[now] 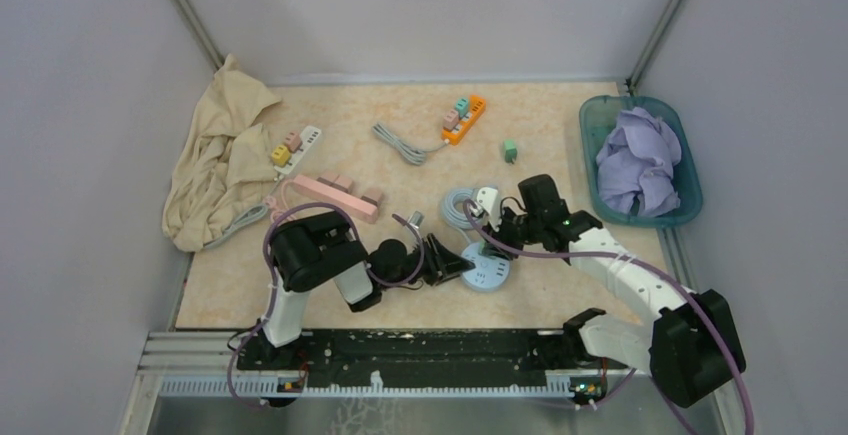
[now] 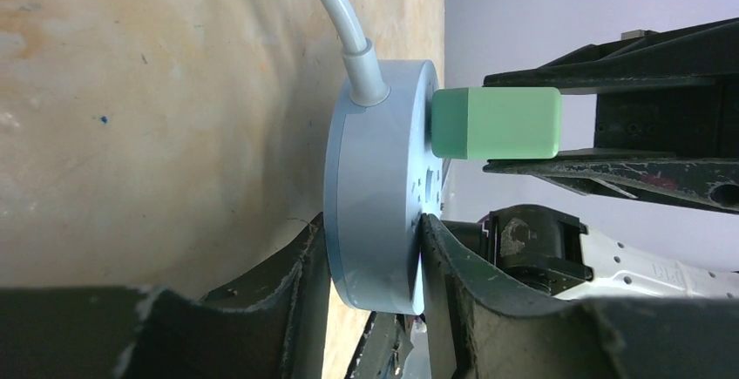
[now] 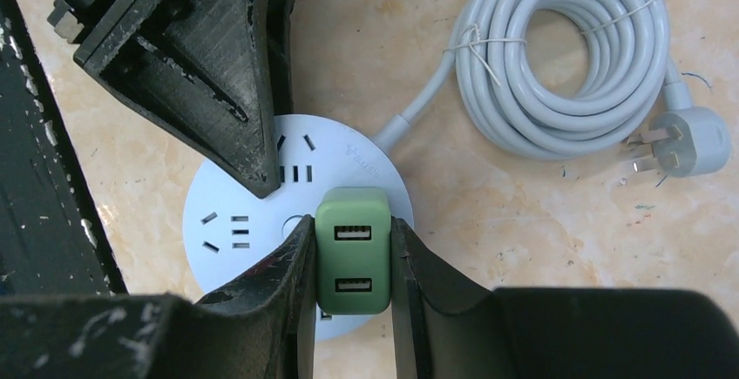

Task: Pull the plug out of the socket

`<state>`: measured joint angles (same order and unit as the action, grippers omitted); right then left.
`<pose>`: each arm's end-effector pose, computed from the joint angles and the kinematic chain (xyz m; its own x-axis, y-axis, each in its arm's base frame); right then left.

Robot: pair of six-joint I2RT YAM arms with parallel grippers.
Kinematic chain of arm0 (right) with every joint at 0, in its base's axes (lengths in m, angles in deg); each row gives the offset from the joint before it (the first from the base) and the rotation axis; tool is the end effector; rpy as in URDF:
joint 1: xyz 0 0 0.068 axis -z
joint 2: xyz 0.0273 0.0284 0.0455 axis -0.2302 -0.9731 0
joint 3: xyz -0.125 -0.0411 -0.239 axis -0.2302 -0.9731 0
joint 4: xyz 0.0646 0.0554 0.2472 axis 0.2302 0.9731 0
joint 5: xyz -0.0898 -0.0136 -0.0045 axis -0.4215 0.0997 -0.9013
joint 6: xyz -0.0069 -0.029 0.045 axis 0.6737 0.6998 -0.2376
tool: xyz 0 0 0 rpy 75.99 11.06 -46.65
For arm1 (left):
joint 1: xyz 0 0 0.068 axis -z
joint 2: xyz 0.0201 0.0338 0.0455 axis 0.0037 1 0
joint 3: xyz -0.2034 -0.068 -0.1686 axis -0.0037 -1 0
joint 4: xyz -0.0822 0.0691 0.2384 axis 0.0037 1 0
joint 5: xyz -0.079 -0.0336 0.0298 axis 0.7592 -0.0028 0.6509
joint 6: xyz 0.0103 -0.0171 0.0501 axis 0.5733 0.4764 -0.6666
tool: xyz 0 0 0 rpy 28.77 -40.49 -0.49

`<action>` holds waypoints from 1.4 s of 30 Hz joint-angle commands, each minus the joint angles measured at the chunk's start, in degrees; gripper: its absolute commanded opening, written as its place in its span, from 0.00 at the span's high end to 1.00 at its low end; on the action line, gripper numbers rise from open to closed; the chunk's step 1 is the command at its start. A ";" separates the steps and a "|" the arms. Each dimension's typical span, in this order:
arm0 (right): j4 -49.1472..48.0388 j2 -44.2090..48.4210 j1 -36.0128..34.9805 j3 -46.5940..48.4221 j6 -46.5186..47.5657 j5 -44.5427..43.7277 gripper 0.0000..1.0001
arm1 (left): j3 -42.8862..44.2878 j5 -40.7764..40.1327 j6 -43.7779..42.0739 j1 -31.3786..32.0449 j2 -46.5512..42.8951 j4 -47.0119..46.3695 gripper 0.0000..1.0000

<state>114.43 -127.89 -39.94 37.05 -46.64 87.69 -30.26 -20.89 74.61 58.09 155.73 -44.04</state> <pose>0.1819 0.1117 0.2139 -0.2172 -0.6294 -0.7461 -0.9429 0.3330 -0.0064 0.1537 -0.2579 0.0835 -0.9075 -0.3510 -0.2308 0.1386 0.2684 -0.9533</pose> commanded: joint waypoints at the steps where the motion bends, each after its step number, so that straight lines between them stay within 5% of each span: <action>1: -6.59 1.41 -1.53 1.94 -0.94 4.78 1.00 | -2.01 -1.32 1.53 -0.65 1.12 -13.13 1.00; 5: -7.55 2.26 -1.23 1.47 -1.71 3.13 1.00 | -5.69 -4.31 3.64 -1.39 0.52 -15.74 1.00; 11: -4.69 3.05 -3.34 0.66 -0.26 18.21 1.00 | -5.01 -4.44 2.88 -1.26 -1.04 -9.93 1.00; 20: -15.64 1.11 -3.21 0.76 -12.16 -6.39 1.00 | -5.21 -4.45 1.32 -1.26 -2.15 -8.89 1.00; 26: -14.01 0.90 -0.53 1.15 -12.03 -4.36 1.00 | -5.20 -4.39 1.36 -1.24 -1.55 -9.26 1.00; 32: -9.15 2.87 -4.35 0.18 -5.79 13.32 1.00 | -4.99 -4.40 0.98 -1.27 -1.69 -8.35 1.00; 42: -10.06 3.81 -1.10 3.02 -9.55 3.59 1.00 | -4.93 -3.82 -0.57 -1.35 -1.72 -7.68 1.00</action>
<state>107.96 -126.38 -43.87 36.33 -53.72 94.68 -35.75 -25.35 76.12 56.67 154.82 -48.69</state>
